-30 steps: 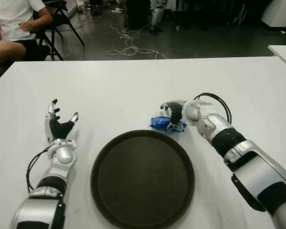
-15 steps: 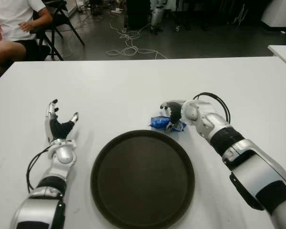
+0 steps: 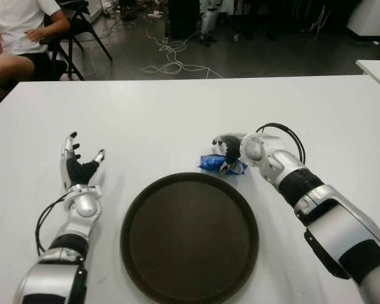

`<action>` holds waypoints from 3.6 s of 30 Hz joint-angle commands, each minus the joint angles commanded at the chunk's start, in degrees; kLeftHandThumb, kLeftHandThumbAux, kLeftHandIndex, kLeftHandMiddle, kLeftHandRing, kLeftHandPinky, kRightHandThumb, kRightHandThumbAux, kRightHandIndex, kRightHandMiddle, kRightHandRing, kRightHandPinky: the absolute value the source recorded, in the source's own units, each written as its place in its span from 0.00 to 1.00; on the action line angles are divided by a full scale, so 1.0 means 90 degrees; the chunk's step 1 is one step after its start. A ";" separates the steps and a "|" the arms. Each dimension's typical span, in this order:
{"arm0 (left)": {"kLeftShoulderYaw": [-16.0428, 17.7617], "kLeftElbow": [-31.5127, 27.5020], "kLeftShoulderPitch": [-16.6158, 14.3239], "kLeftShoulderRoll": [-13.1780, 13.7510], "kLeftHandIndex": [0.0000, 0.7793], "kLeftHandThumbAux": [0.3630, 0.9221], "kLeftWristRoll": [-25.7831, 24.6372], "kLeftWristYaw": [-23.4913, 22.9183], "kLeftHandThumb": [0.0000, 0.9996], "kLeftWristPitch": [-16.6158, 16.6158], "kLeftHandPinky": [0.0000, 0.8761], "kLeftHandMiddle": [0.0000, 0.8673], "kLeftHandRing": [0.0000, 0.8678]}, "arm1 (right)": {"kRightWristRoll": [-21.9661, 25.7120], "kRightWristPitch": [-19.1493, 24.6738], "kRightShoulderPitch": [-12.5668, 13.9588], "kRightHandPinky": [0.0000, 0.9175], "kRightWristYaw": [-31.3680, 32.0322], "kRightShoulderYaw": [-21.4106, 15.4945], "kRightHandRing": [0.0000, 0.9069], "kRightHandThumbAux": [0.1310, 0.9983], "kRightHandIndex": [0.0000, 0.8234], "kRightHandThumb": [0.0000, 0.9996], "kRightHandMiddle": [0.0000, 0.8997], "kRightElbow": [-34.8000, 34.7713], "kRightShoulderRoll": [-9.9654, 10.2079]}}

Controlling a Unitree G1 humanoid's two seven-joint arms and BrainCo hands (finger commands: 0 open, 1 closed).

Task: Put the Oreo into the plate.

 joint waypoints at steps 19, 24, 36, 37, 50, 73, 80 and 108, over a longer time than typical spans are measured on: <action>-0.0037 -0.0016 0.0015 0.0023 0.14 0.72 0.0063 0.0032 0.23 -0.0011 0.26 0.15 0.18 | -0.0037 0.0048 0.0010 0.00 -0.0010 0.0061 0.08 0.75 0.09 0.00 0.11 -0.0043 -0.0024; -0.0016 -0.0005 0.0013 0.0020 0.14 0.73 0.0029 -0.0012 0.24 -0.0024 0.26 0.14 0.17 | -0.0050 0.0068 0.0030 0.00 0.0006 0.0094 0.08 0.75 0.09 0.00 0.11 -0.0124 -0.0062; -0.0003 -0.0025 0.0020 0.0008 0.14 0.73 0.0018 0.0033 0.25 -0.0020 0.24 0.13 0.16 | -0.0009 0.0239 0.0163 0.00 0.0043 0.0093 0.09 0.75 0.10 0.00 0.12 -0.0389 -0.0110; -0.0006 -0.0025 0.0021 0.0009 0.14 0.73 0.0024 0.0041 0.25 -0.0016 0.24 0.13 0.16 | -0.0012 0.0264 0.0179 0.00 0.0053 0.0098 0.09 0.75 0.10 0.00 0.12 -0.0417 -0.0114; -0.0018 -0.0026 0.0025 0.0019 0.14 0.74 0.0033 0.0021 0.25 -0.0042 0.26 0.13 0.17 | -0.0073 0.0371 0.0166 0.00 0.0136 0.0284 0.09 0.76 0.10 0.00 0.13 -0.0348 -0.0128; -0.0024 -0.0021 0.0013 0.0019 0.14 0.75 0.0056 0.0079 0.24 -0.0004 0.26 0.13 0.16 | 0.0016 0.0553 0.0230 0.00 0.0084 0.0150 0.09 0.74 0.11 0.00 0.12 -0.0455 -0.0144; -0.0029 -0.0025 0.0013 0.0022 0.14 0.73 0.0064 0.0082 0.24 0.0024 0.25 0.12 0.16 | 0.0032 0.0431 0.0243 0.00 0.0004 0.0124 0.09 0.76 0.10 0.00 0.12 -0.0411 -0.0150; -0.0023 -0.0021 0.0020 0.0019 0.15 0.74 0.0057 0.0077 0.27 -0.0123 0.22 0.12 0.14 | -0.0005 0.0430 0.0252 0.03 -0.0593 0.0010 0.11 0.82 0.10 0.00 0.14 -0.0274 -0.0078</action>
